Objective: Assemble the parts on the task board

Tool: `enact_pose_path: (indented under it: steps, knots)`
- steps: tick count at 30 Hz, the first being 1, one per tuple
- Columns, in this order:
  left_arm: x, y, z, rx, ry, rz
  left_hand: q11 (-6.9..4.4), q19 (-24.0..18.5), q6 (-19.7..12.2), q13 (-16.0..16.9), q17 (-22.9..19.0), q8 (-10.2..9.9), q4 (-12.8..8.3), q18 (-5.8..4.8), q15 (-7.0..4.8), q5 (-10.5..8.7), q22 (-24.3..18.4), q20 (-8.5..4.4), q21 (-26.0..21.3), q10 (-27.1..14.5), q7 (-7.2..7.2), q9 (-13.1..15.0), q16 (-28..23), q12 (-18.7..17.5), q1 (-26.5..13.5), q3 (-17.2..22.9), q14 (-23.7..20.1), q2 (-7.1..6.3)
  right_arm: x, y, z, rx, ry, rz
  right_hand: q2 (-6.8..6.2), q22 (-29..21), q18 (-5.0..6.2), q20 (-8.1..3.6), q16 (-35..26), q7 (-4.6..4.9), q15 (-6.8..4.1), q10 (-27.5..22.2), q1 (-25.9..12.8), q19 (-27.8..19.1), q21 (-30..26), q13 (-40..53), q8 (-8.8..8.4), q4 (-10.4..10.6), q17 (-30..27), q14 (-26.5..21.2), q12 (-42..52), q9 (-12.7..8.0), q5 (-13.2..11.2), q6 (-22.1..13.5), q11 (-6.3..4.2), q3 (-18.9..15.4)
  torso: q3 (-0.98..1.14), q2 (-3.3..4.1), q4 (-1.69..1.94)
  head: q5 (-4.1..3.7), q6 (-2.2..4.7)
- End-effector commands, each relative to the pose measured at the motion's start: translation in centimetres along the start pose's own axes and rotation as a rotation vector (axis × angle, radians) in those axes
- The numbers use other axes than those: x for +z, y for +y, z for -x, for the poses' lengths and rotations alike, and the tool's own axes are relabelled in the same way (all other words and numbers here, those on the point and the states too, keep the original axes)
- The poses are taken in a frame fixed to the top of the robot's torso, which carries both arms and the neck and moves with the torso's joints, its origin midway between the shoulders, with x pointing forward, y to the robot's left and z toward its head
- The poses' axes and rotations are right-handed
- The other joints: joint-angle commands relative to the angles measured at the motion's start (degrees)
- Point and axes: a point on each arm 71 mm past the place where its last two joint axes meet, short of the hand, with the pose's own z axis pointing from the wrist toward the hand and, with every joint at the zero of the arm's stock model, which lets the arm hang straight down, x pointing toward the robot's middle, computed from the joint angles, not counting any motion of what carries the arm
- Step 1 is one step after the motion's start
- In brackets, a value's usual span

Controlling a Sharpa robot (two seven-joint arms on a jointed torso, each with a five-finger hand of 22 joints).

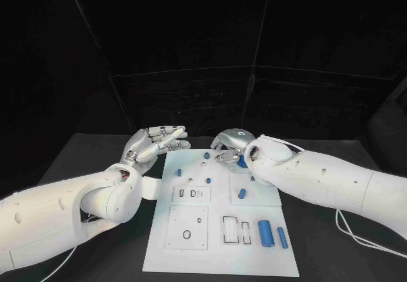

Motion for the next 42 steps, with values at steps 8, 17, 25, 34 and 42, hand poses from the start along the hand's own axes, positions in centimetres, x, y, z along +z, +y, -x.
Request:
enact_pose_path:
  steps: [8, 17, 25, 34, 42]
  knots:
    - [0.1, -0.1, 0.6, 0.003, 0.003, -0.009, 0.34, 0.3, 0.17, -0.07, 0.07, -0.38, -0.33, 0.3, 0.27, 0.01, -0.13, 0.18, -0.41, -0.3, 0.32, -0.09, -0.42, -0.4, -0.25, -0.03, -0.26, 0.56, -4.7, -4.7, 2.4, 0.183, -0.021, -0.195, -4.49, 11.21, -2.12, -2.98, 7.43, -2.4, -3.32, 18.06, -4.91, 9.28, 6.02, 8.07, 1.36, 6.79, 9.6, 3.71, 13.15, 0.31, 1.21, 2.2, -3.97, -8.13, 0.12, -0.25, -0.81, 0.01, 0.18]
    - [0.4, 0.0, 0.9, 0.008, -0.004, -0.009, 0.34, 0.3, 0.18, -0.07, 0.07, -0.38, -0.33, 0.3, 0.27, 0.01, -0.13, 0.18, -0.41, -0.3, 0.32, -0.09, -0.43, -0.41, -0.25, -0.03, -0.27, 0.56, -6.8, -7.3, 2.3, 0.231, 0.071, -0.304, -3.93, 18.84, -3.58, -2.77, 12.83, -2.03, -2.83, 14.08, 1.97, 14.11, 9.73, 44.23, 2.26, 16.98, 15.53, 4.3, 46.51, 0.23, 2.03, -0.42, -3.64, -18.89, 0.36, -0.21, -0.92, 0.04, 0.17]
    - [0.6, 0.1, 0.9, 0.009, -0.005, -0.008, 0.34, 0.3, 0.18, -0.07, 0.07, -0.38, -0.33, 0.3, 0.27, 0.01, -0.13, 0.18, -0.41, -0.3, 0.32, -0.09, -0.43, -0.41, -0.25, -0.03, -0.27, 0.56, -6.3, -7.5, 1.8, 0.223, 0.111, -0.31, -3.18, 19.91, -3.77, -2.52, 13.84, -1.87, -2.71, 15.71, 4.73, 14.71, 10.21, 53.26, 2.83, 18.45, 16.48, 4.41, 54.64, 0.22, 2.44, -1.01, -3.36, -20.18, 0.23, -0.19, -0.81, -0.37, -0.03]
    - [0.7, 0.2, 0.9, 0.01, -0.006, -0.008, 0.34, 0.3, 0.18, -0.07, 0.07, -0.38, -0.33, 0.3, 0.27, 0.01, -0.13, 0.18, -0.41, -0.3, 0.32, -0.09, -0.43, -0.41, -0.25, -0.03, -0.27, 0.56, -5.7, -7.1, 1.4, 0.197, 0.14, -0.293, -2.43, 20.45, -3.86, -2.47, 14.32, -1.9, -2.69, 17.1, 7.14, 14.98, 10.45, 58.43, 3.47, 18.12, 16.75, 4.4, 59.29, 0.28, 3.3, -0.88, -3.37, -20.48, 0.13, -0.2, -0.73, -0.55, -0.28]
    - [0.7, 0.2, 1.1, 0.013, -0.01, -0.007, 0.34, 0.3, 0.18, -0.07, 0.07, -0.38, -0.33, 0.3, 0.27, 0.01, -0.13, 0.18, -0.41, -0.3, 0.32, -0.09, -0.43, -0.41, -0.25, -0.03, -0.27, 0.56, -5.5, -7.0, 1.1, 0.18, 0.163, -0.286, -2.11, 20.79, -3.92, -2.46, 14.48, -1.89, -2.67, 18.08, 7.97, 15.17, 10.6, 61.15, 3.71, 17.85, 16.8, 4.37, 61.81, 0.26, 3.31, -0.89, -3.34, -20.66, 0.14, -0.22, -0.77, -0.47, -0.37]
